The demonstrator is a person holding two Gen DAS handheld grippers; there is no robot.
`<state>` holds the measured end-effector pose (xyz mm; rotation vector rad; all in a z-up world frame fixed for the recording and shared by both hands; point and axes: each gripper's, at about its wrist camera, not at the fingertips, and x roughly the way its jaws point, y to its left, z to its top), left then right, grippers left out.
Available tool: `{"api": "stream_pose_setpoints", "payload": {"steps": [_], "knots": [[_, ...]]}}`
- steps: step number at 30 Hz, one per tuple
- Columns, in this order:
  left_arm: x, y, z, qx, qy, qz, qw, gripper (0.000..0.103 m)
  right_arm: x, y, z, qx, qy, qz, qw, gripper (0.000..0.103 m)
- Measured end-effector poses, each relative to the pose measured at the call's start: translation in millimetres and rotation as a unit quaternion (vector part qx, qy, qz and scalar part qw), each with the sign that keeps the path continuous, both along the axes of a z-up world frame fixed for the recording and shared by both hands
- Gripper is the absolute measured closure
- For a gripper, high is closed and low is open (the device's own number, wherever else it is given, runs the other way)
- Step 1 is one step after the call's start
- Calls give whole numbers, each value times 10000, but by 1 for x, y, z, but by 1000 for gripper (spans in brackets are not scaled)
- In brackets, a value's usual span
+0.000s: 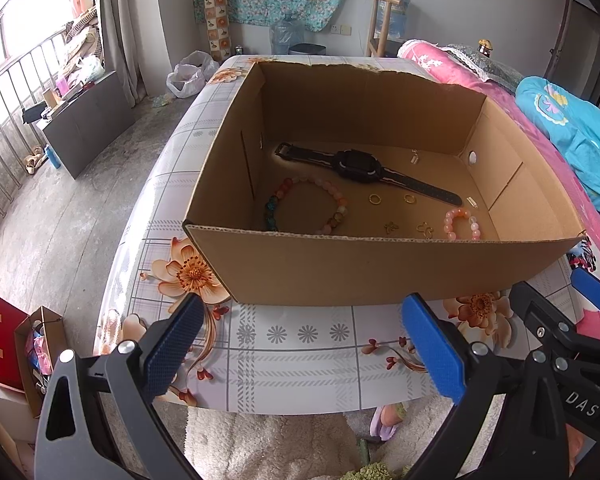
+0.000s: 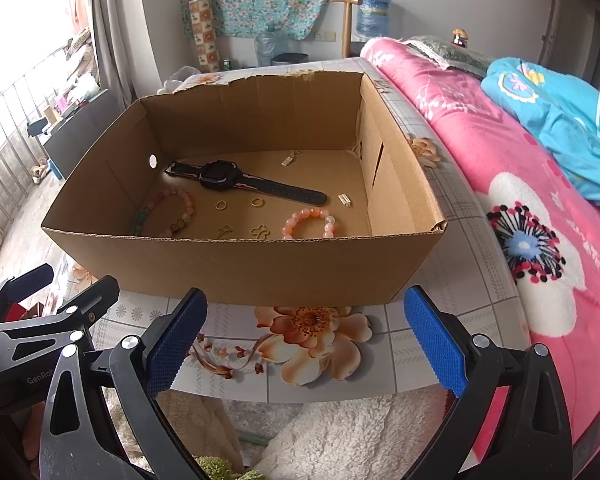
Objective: Organize jewelry
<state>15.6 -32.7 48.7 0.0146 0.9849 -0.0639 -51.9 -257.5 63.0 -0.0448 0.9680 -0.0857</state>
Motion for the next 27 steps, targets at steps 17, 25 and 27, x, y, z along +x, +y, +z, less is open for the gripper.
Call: {"api": "stream_pose_setpoints", "payload": {"steps": [17,25,27], "knots": [[0,0,0,5,6,1,10000,6,-3,0,2,-17,-6,-62,10000,8],[0,0,0,2,8,0,10000,6,-2,0,2,-23,-10,-69,10000,8],[0,0,0,6,6,1,10000,6,-3,-1,2,-27,-10,-69,10000,8]]}}
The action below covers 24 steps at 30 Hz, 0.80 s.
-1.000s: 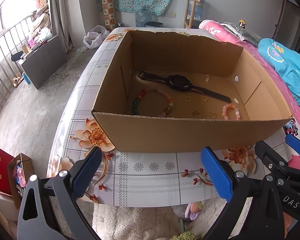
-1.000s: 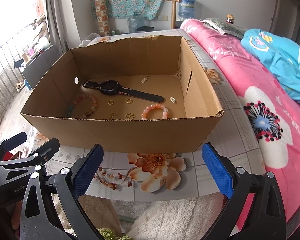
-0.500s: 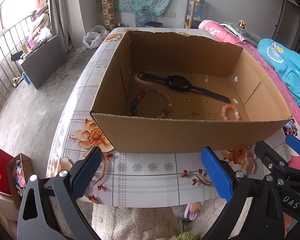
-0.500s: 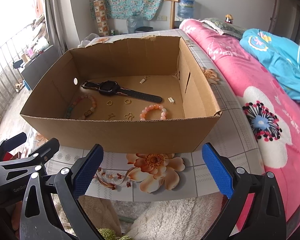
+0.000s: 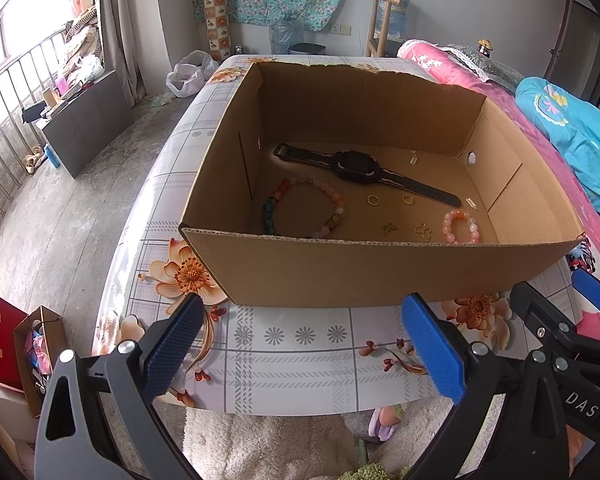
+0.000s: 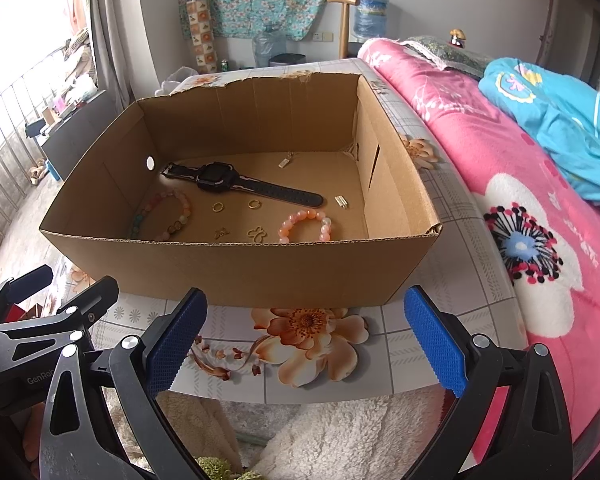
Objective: Organize jewelry
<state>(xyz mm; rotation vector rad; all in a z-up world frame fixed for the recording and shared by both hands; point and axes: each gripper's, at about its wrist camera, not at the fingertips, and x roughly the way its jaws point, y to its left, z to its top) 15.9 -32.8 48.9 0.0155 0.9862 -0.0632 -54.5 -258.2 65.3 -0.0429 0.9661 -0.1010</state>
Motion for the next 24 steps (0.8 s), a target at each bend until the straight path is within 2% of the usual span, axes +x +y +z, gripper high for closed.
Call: {"api": "stream_pose_setpoints", "payload": {"steps": [24], "knots": [[1,0,0,-3,10,-3,10000,6,0,-1,1,3,5,5,10000,8]]}}
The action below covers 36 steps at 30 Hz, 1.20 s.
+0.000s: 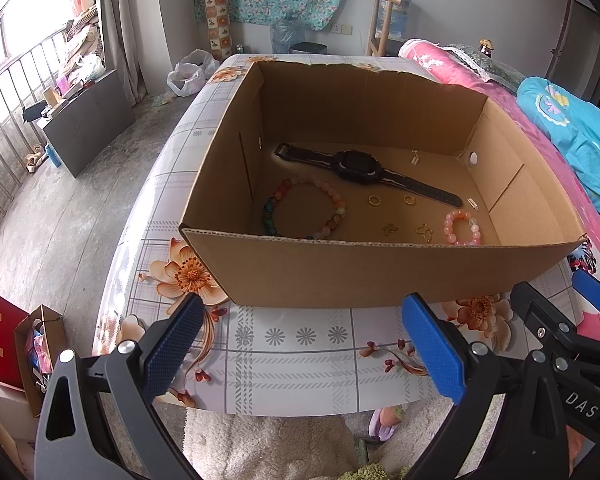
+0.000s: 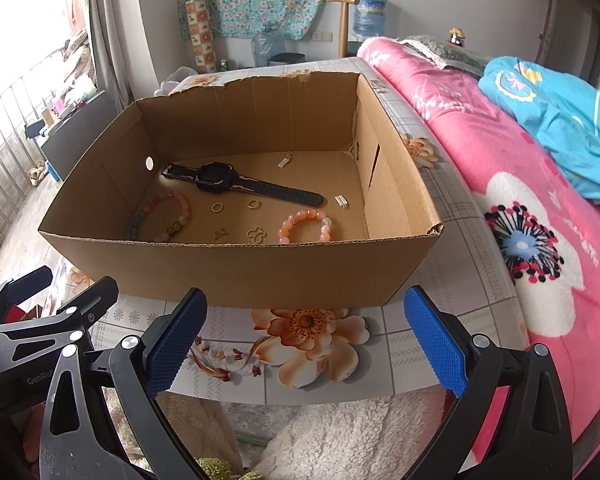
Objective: Organize jewelry
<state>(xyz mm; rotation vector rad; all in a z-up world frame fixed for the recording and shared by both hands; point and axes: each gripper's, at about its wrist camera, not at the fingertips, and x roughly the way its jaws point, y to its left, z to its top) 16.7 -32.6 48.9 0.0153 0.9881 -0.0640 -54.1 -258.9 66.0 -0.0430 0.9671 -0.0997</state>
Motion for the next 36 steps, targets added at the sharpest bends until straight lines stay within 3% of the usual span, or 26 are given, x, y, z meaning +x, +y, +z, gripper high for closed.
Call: {"api": "stream_pose_setpoints", "payload": {"steps": [36], "knots": [[0,-1,0,2,14,7,10000,6,1,-4,0,27,16,-29,10000,8]]}}
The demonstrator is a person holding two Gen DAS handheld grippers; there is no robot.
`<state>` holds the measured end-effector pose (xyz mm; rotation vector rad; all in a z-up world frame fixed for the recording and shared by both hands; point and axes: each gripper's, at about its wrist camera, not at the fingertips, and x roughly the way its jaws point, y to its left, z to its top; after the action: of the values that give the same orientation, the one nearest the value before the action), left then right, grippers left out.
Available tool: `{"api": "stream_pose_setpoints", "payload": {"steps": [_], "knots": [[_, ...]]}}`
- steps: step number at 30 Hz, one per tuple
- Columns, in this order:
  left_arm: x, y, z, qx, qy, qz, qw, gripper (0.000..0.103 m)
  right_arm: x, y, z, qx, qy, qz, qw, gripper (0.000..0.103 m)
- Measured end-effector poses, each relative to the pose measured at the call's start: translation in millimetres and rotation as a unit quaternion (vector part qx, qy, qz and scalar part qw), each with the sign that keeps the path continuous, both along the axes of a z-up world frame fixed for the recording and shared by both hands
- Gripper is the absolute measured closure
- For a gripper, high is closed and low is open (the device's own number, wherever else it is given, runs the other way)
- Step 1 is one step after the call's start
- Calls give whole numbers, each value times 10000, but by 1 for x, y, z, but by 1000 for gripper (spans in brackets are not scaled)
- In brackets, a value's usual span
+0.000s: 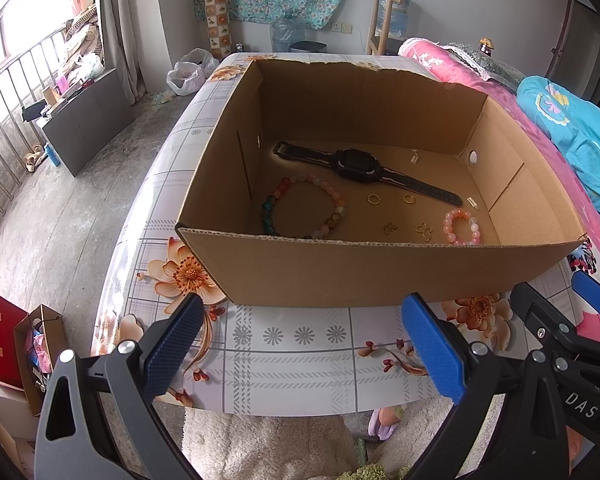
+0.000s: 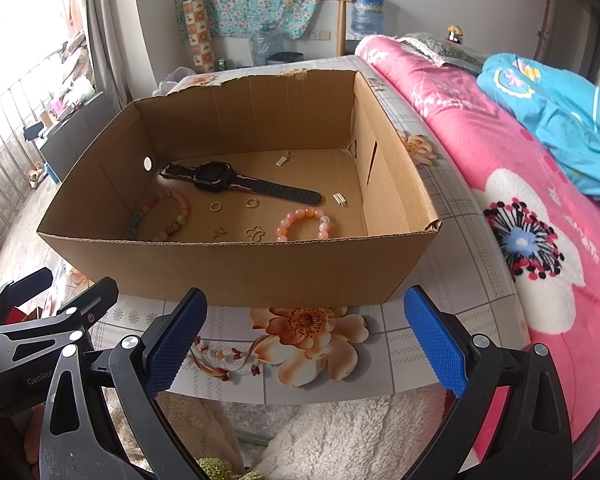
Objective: Organize jewelry
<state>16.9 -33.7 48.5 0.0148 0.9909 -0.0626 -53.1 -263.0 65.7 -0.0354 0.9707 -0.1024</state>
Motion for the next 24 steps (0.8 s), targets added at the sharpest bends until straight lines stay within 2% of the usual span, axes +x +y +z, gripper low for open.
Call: {"api": "stream_pose_setpoints", "payload": {"steps": [24], "knots": [[1,-3,-1,-16,17,6,10000,6,0,-2,0,0,1,3,10000,8]]}}
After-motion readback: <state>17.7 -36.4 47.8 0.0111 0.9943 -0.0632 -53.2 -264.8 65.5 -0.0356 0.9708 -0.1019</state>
